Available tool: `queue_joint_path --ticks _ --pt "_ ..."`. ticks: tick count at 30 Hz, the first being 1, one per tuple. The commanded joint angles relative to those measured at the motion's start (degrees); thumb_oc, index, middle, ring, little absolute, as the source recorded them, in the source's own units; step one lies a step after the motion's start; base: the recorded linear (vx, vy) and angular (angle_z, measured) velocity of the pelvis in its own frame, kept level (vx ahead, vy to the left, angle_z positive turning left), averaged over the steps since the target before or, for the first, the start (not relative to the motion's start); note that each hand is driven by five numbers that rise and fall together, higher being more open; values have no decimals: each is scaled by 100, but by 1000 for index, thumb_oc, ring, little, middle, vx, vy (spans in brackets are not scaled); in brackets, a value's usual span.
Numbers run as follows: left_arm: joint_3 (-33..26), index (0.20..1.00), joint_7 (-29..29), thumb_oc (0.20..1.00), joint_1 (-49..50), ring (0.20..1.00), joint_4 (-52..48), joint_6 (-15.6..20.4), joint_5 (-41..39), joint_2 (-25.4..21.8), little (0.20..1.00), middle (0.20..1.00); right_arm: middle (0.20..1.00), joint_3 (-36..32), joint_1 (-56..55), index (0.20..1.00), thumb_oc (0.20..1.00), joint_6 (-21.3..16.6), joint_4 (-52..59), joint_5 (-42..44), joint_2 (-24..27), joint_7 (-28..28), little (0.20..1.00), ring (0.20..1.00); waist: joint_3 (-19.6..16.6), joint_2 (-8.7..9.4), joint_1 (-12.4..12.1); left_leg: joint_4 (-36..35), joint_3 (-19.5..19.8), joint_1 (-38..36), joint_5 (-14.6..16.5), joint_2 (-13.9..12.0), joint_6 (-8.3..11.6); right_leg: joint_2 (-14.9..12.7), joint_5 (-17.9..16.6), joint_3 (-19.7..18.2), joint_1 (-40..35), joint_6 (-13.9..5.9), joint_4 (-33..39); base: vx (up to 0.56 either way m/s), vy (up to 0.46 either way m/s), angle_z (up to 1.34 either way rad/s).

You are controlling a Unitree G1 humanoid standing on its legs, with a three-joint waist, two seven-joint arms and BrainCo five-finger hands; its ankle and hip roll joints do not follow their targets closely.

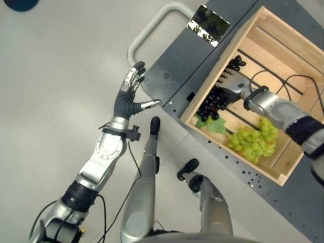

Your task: Pick up the fruits from the basket on one side to the basket on the other side

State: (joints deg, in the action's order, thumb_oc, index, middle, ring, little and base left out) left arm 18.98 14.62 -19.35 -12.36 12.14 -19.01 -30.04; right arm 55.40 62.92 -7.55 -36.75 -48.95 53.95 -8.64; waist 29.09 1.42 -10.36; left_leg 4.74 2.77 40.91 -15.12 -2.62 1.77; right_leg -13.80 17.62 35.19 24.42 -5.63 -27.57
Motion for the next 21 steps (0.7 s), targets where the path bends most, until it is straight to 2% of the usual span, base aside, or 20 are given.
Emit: queue_joint_path --ticks 1,11,20,21 --pt "-72 1000 -11 1000 -344 1000 -549 357 13 262 1000 1000 1000 717 311 1000 1000 -51 -319 -256 76 318 1000 1000 71 -176 -17 804 150 -162 1373 -139 354 -155 -1329 -33 194 -299 1423 22 -23 14" --pt "-147 1000 15 1000 -328 1000 -620 349 19 313 1000 1000 1000 864 371 1000 1000 44 -720 -320 45 456 1000 1000 71 -205 -148 956 301 216 1377 -69 384 -201 -1236 123 451 -291 1227 16 -10 9" --pt "-139 1000 21 1000 -379 1000 -646 344 11 404 1000 1000 1000 807 192 1000 1000 109 -1101 -287 -246 650 1000 1000 71 -211 -130 1051 303 371 1405 -70 386 -239 -1202 135 602 -283 1096 1 7 2" --pt "-125 1000 23 1000 -389 1000 -642 341 6 414 1000 1000 809 824 167 809 809 97 -1113 -276 -282 690 809 809 71 -212 -126 1046 299 366 1407 -70 384 -237 -1203 131 609 -283 1099 0 0 0"
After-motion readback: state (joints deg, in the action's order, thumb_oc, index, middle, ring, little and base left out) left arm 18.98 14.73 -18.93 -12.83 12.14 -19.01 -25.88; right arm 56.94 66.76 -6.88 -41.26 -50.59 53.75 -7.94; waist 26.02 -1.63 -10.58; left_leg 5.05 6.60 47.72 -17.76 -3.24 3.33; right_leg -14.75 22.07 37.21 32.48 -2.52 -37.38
